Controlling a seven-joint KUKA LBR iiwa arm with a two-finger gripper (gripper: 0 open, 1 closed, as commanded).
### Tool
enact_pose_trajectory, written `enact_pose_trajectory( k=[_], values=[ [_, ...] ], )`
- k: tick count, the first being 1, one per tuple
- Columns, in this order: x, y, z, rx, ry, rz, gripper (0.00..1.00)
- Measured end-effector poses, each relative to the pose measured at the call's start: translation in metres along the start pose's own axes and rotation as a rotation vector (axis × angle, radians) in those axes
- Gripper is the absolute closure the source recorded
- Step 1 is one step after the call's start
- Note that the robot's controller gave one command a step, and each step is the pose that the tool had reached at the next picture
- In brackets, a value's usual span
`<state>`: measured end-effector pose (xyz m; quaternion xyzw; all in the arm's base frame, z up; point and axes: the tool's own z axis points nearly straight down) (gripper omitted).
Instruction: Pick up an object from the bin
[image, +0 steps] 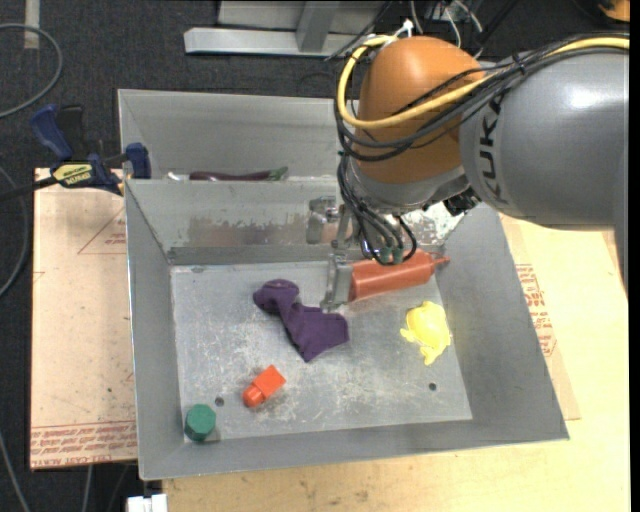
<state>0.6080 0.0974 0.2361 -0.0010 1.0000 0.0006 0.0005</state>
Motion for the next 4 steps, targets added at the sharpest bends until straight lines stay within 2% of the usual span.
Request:
enact_pose_trajectory(
  k=[1,2,3,4],
  values=[
    [0.012,-0.004,0.036,-0.002,-0.006,0.007,0.00],
    [0.015,-0.003,0.090,-0.001,-0.003,-0.028,0.00],
    [0.019,-0.004,0.147,-0.002,-0.009,-0.073,0.00],
    [0.010,-0.025,0.165,-0.002,-0.007,-0.017,1.00]
  ],
)
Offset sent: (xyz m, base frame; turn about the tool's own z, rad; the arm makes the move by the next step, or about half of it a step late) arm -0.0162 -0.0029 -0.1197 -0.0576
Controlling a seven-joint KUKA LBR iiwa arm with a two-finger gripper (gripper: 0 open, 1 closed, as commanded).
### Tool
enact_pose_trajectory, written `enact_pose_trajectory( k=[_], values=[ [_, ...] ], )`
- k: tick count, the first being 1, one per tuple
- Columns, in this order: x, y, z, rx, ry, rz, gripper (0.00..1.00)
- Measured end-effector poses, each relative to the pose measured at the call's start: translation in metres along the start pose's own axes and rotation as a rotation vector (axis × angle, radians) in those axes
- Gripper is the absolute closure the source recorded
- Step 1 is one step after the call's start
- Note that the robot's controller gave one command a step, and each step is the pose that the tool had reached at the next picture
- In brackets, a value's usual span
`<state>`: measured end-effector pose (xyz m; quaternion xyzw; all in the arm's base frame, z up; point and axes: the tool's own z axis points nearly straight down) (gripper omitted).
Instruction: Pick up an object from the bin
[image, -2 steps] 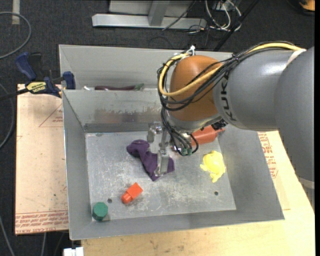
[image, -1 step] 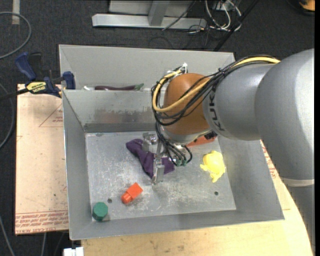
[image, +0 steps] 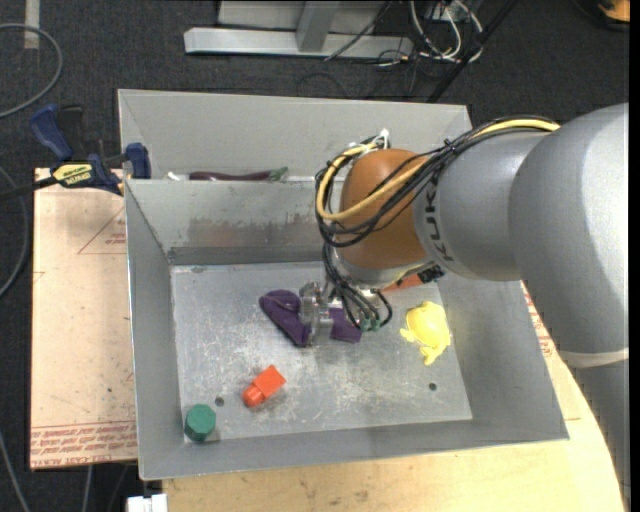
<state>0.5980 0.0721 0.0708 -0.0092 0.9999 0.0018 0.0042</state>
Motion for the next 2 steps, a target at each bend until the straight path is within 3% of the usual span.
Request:
enact_pose_trajectory(
  k=[1,2],
  values=[
    [0.000,0.000,0.000,0.000,0.000,0.000,1.00],
    [0.010,-0.010,-0.101,-0.002,-0.003,0.040,1.00]
  ],
)
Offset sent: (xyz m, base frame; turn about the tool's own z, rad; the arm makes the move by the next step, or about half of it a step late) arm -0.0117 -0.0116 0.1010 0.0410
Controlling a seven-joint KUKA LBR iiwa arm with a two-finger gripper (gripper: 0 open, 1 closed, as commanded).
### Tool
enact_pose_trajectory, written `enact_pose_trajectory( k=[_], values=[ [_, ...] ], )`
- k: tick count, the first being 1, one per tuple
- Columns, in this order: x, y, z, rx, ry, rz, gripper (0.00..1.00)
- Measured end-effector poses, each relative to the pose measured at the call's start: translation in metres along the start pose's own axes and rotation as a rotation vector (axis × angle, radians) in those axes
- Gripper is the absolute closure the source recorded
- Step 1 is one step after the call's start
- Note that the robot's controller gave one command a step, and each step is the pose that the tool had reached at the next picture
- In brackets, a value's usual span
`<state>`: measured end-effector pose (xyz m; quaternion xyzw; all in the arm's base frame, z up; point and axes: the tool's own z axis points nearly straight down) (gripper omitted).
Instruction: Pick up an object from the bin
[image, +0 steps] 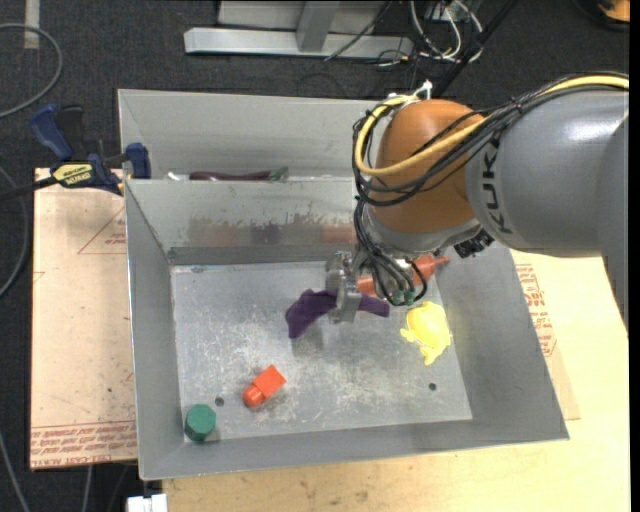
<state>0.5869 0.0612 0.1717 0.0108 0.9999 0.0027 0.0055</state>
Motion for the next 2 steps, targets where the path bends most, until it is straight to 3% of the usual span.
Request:
enact_pose_trajectory(
  k=[1,2],
  values=[
    [0.000,0.000,0.000,0.000,0.000,0.000,1.00],
    [-0.005,0.006,-0.077,-0.001,-0.004,-0.009,1.00]
  ],
)
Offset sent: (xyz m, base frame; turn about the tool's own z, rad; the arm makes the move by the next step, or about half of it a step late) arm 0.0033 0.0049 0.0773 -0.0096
